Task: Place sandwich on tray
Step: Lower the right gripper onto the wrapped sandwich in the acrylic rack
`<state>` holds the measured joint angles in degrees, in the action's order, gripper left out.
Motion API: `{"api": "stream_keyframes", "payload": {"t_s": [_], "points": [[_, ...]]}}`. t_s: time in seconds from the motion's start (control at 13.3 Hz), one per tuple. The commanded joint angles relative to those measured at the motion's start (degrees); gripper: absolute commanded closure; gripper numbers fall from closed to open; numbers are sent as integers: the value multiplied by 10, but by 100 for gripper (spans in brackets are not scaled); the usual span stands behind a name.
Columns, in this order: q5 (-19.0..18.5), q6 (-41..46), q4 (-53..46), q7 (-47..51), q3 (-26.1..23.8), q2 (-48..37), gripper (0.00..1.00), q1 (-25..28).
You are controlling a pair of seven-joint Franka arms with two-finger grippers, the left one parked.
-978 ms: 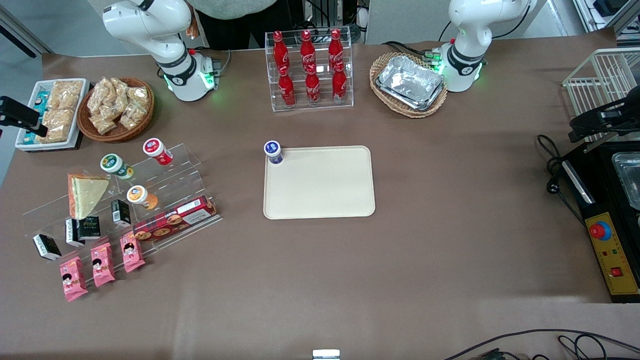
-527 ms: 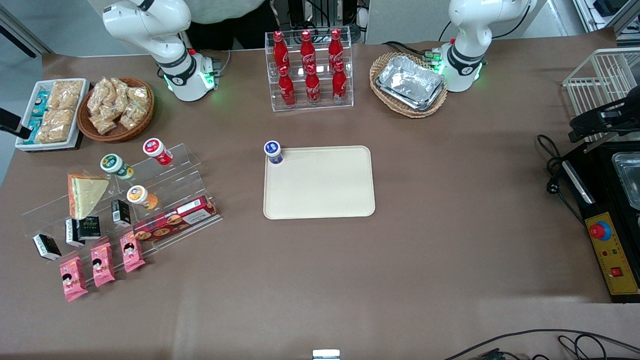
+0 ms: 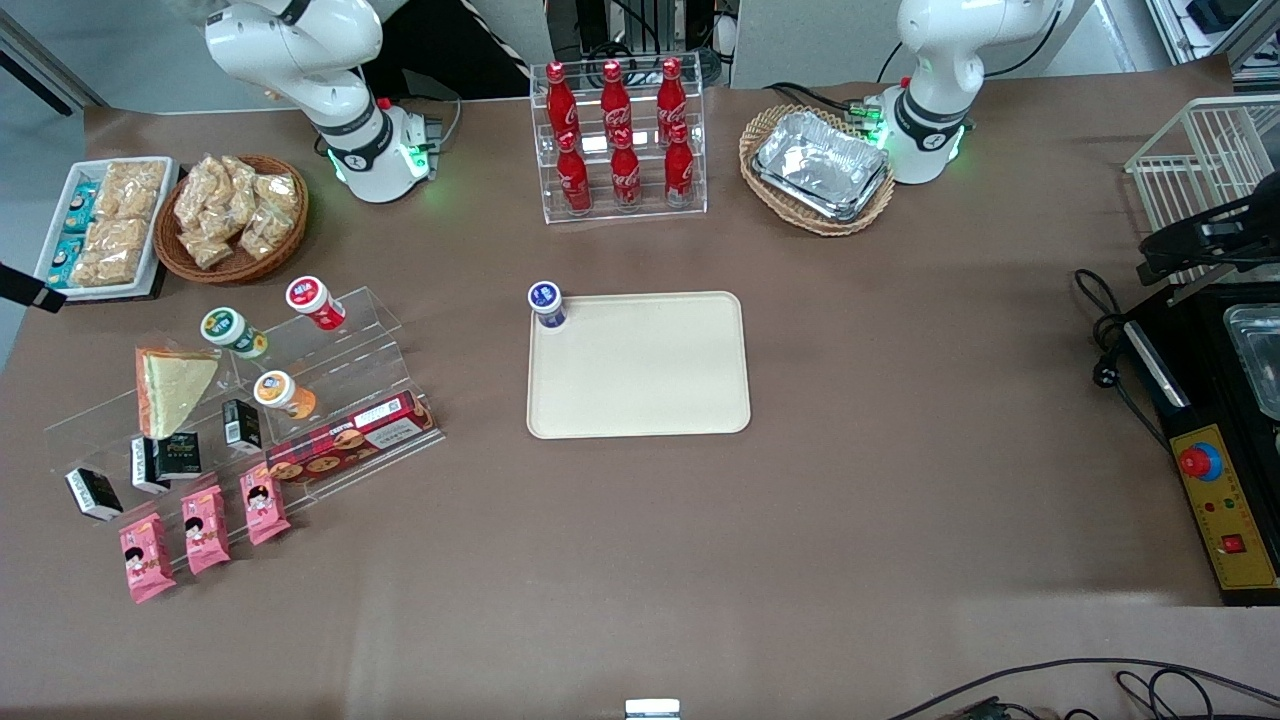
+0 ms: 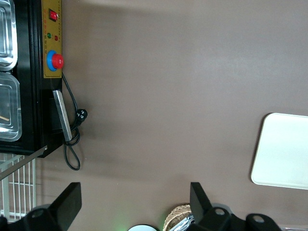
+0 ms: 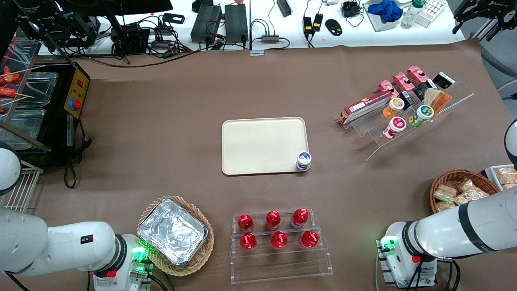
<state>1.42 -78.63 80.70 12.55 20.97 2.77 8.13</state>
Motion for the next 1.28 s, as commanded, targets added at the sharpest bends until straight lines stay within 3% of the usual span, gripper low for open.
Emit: {"api": "stream_keyframes", "payload": {"t_s": [0.0,0.83,1.2], "points": [[3,-14,23,20,-1,2,0,-13],[-11,-251,289,20,5,-17,0,-40],[-24,-285,317,17,5,-13,0,-47]]}}
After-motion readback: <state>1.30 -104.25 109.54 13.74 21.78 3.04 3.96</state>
